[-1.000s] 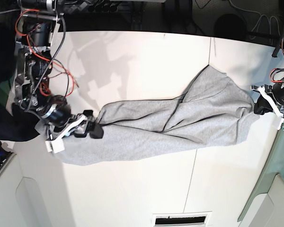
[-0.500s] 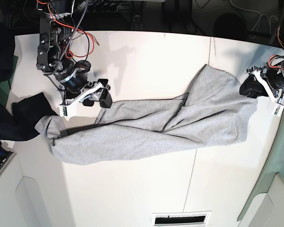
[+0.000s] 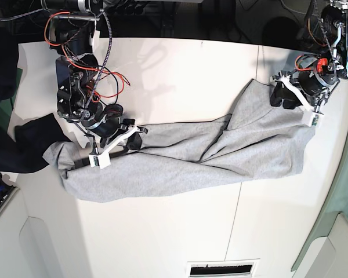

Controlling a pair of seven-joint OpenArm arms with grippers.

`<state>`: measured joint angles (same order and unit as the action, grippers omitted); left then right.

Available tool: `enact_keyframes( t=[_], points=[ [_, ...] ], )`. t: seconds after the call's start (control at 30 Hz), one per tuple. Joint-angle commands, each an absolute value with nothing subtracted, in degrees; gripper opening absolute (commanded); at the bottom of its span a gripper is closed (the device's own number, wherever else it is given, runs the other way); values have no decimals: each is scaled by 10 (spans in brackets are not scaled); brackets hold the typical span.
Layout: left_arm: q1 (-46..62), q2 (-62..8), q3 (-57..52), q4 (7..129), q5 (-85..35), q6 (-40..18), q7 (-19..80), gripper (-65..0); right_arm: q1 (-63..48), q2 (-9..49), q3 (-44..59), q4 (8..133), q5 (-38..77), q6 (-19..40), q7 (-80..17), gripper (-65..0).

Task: Layout the t-shirt on the table in an organized manner, then fold the t-shirt properly
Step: 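Lay the stretched shirt flat and release it from both grippers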

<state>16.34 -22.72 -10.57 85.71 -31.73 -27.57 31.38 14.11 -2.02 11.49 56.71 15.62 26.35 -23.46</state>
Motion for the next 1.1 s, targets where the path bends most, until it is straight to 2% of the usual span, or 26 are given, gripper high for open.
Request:
enact_keyframes(
  t=[0.0,0.07,0.1,0.27,0.33,0.43,0.67,0.8,0.9,1.07],
  points=[
    [159,-235,-97,861,-312,-279,291,-540,161,-20,114,575,163,275,-227,-650],
    [159,-235,-69,855,-297,-279,280,-640,167,-21,114,575,163,295,-227,-650],
    [159,-235,-54,852,-293,-279,280,-650,168,-21,114,578,168,309,-227,-650],
    [159,-235,-4,850,-241,-266,253,-650,165,-20,114,613,178,315,-236,-650],
    [156,-240,-18,854,-237,-243,247,-650,165,-17,114,637,177,316,-249,-650],
    [156,-263,-70,874,-252,-244,279,-650,165,0,114,686,178,315,-283,-650],
    [156,-383,-182,929,-365,-268,375,-650,166,72,114,750,220,315,-308,-650],
    [156,-430,-213,956,-435,-305,434,-650,165,100,114,778,281,315,-365,-650],
    [156,-441,-213,966,-486,-325,466,-650,163,109,114,800,312,315,-404,-650],
    [180,-427,-213,967,-531,-352,466,-650,155,104,114,803,313,315,-408,-650]
  ],
)
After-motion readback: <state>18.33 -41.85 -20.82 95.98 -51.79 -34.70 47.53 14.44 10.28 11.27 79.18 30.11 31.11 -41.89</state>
